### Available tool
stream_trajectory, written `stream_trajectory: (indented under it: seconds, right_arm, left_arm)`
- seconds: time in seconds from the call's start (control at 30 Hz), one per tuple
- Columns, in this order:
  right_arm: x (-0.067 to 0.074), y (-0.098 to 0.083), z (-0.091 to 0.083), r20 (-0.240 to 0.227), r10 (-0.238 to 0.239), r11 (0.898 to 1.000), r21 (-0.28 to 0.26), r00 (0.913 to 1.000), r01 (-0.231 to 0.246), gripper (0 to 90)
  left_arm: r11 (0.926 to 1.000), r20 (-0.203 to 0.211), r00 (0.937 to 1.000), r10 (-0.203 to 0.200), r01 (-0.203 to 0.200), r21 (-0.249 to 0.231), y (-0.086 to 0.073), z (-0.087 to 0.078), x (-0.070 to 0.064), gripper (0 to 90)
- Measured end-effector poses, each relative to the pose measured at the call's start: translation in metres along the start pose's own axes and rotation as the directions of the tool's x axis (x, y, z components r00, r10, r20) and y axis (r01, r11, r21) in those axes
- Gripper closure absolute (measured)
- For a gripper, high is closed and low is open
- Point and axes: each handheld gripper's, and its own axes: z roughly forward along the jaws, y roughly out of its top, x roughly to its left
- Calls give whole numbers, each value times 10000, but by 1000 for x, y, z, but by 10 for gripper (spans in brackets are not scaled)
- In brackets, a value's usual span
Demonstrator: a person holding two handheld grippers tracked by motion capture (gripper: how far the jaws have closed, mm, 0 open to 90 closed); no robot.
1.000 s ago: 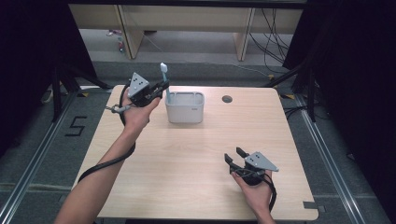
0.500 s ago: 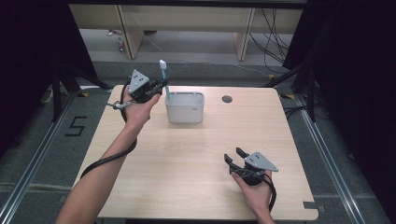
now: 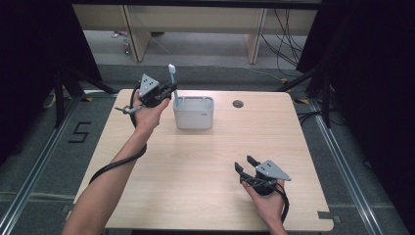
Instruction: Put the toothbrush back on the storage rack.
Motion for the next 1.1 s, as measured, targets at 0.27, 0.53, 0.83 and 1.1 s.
stream_trajectory:
  seconds: [0.27,0.53,0.83,1.1]
  right_arm:
    - [1,1,0,29,-249,9997,41,9997,249,449]
    - [2,0,0,-86,-31,9999,139,10000,32,447]
    - [1,0,0,-103,-84,9999,115,9999,85,447]
    - [0,0,0,92,-335,9994,-38,9994,336,448]
  left_arm:
    - [9997,-80,9999,-133,134,198,-4,7,3,836]
    - [9989,-157,9997,-171,178,434,-11,11,5,836]
    - [9973,-110,9995,-303,310,663,-19,14,4,835]
    - [9946,-121,9993,-343,353,979,-25,17,4,834]
